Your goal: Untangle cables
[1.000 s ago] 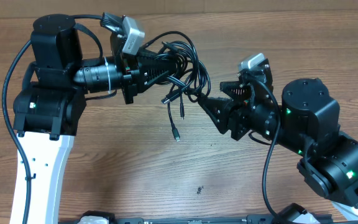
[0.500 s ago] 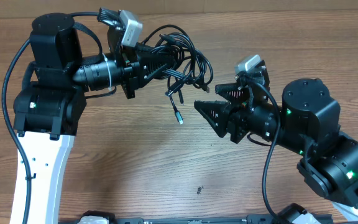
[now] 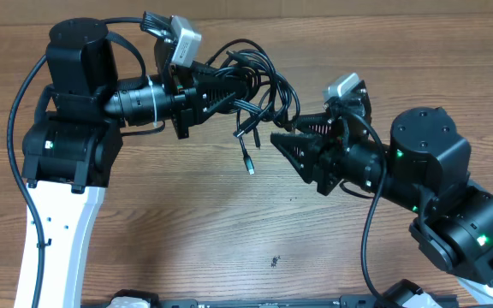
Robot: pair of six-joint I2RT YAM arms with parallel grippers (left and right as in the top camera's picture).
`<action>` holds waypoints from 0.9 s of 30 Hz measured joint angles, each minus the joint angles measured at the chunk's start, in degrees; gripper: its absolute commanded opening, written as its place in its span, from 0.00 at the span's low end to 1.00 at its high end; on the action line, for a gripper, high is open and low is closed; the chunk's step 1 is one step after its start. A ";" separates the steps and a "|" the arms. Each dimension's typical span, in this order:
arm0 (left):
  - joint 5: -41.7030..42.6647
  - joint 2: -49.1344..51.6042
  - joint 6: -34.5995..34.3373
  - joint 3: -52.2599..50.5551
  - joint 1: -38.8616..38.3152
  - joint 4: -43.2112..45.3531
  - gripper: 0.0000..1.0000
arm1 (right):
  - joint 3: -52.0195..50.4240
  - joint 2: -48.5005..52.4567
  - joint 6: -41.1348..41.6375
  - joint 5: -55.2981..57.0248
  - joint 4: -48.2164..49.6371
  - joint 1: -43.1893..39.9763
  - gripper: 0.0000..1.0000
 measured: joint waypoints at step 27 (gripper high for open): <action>-5.03 -0.02 -8.98 0.00 -0.76 -2.08 0.04 | 0.00 0.83 -1.49 -0.42 -1.64 0.11 0.04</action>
